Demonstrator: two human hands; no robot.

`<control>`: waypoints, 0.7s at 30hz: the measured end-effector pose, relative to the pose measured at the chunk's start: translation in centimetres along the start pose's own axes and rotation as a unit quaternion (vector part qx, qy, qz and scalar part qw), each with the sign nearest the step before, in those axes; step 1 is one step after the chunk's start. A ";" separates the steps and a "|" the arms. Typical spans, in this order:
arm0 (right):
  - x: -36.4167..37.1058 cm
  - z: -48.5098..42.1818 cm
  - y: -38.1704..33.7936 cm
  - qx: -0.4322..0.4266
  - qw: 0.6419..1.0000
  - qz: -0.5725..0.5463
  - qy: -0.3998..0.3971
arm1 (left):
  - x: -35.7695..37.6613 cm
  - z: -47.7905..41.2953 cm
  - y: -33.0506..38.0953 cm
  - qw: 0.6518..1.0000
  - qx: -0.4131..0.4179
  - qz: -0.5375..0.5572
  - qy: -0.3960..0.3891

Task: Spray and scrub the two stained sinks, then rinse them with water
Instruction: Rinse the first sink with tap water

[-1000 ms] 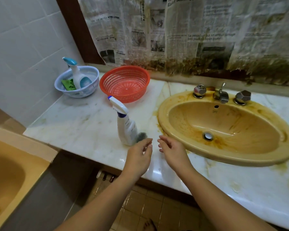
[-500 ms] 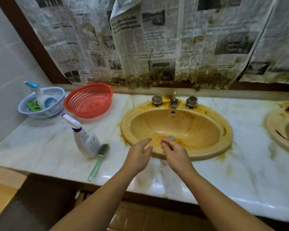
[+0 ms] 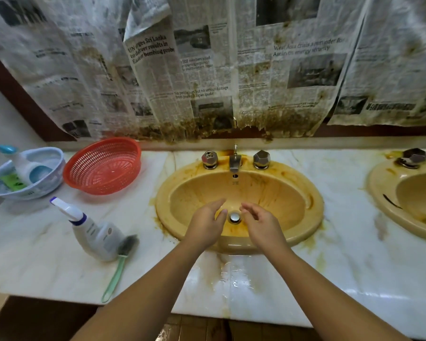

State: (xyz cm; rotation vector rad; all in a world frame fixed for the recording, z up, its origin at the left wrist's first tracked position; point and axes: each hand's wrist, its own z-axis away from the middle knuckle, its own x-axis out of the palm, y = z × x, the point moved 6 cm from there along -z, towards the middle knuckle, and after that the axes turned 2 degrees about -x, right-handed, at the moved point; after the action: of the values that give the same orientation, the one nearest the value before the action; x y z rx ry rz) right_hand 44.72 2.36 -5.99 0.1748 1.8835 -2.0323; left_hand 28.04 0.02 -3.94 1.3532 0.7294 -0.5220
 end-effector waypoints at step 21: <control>-3.2 -20.6 -0.1 0.042 0.960 0.233 0.150 | -1.7 -19.2 -11.6 0.975 0.017 -0.221 -0.002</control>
State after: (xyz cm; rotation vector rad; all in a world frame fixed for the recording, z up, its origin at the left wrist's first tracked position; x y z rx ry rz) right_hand 44.44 23.21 -6.93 0.9052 1.7059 -1.8283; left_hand 15.37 16.98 -11.70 1.2213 1.0301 -0.8918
